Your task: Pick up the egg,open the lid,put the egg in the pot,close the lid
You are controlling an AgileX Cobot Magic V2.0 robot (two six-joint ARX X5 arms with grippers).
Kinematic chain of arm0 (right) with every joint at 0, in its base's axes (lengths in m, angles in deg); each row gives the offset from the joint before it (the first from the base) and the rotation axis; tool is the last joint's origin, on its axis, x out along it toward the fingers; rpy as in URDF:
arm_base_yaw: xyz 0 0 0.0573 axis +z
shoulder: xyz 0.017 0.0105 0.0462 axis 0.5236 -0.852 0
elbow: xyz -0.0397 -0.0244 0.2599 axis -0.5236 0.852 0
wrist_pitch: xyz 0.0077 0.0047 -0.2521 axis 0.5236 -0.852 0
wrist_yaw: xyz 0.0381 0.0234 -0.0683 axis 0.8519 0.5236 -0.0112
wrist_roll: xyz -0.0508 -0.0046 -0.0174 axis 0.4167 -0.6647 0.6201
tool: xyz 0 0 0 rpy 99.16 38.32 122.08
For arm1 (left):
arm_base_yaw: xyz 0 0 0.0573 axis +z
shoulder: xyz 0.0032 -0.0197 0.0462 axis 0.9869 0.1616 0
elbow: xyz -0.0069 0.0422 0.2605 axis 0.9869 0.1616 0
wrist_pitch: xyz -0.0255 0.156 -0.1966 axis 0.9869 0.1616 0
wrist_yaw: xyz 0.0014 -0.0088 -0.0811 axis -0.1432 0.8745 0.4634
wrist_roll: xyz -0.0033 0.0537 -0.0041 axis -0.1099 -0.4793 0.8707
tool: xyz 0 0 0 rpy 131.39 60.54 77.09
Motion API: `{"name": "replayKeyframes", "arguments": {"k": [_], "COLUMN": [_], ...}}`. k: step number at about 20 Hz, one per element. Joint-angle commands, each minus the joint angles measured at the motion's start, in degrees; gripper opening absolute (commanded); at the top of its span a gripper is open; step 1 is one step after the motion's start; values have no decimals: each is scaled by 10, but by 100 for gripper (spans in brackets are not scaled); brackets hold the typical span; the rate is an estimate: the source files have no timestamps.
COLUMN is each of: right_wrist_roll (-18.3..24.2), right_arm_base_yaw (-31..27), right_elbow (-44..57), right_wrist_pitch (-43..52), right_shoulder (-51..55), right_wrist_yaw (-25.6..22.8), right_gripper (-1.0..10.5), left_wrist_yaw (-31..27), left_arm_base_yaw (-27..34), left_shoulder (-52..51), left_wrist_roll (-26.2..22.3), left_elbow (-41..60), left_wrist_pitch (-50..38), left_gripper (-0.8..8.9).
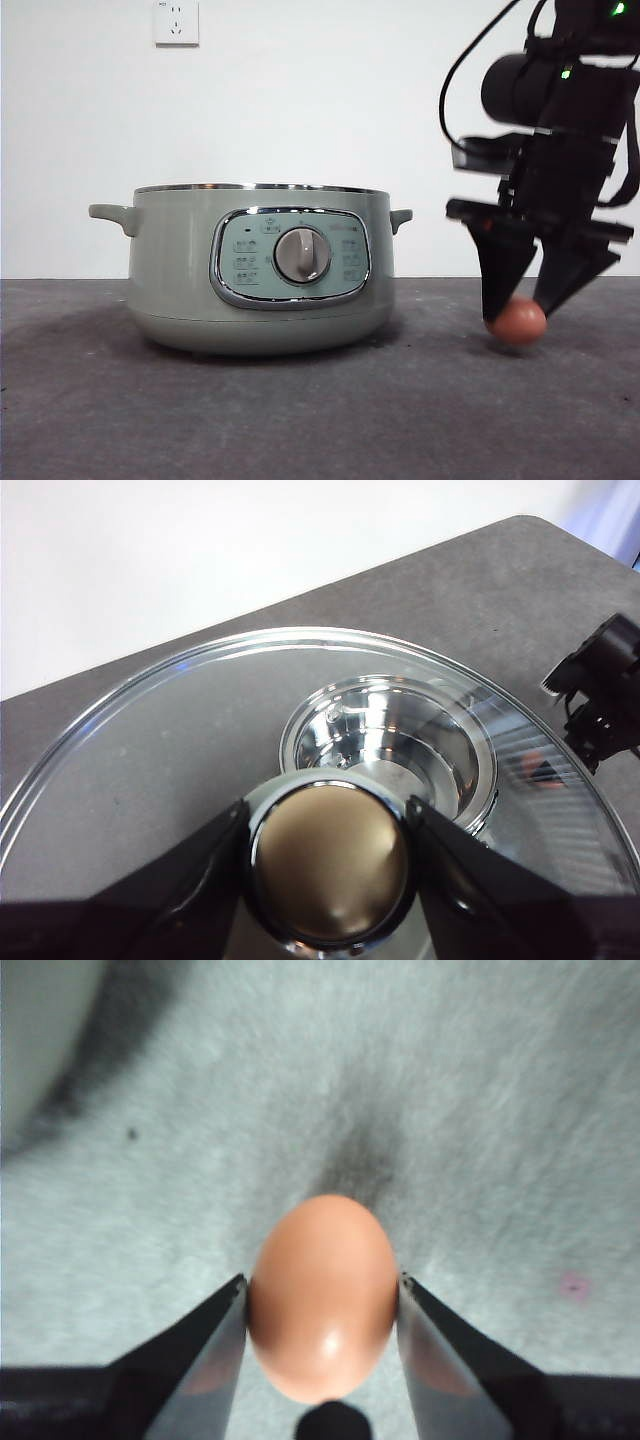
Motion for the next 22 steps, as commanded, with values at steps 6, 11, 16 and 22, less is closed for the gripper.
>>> {"name": "replayKeyframes", "arguments": {"k": [6,11,16,22], "right_wrist_roll": [-8,9,14,44], "right_arm_base_yaw": [14,82,139,179], "right_elbow": [-97,-254,-388,-512], "right_wrist_pitch": [-22,-34,-41,-86], "right_shoulder": [129,84,-38,-204], "right_wrist_yaw": [2,2,2,2], "right_gripper": [-12,-12,-13,-13], "left_wrist_yaw": [4,4,4,4], "left_arm_base_yaw": [2,2,2,2], "left_shoulder": [-2,-2,-3,-3], "left_wrist_roll": [-7,-6,-6,-6], "left_elbow": [-6,-6,-6,-6], "left_wrist_pitch": [-25,-24,-23,-17], "left_gripper": [-7,-7,-7,-7]}}
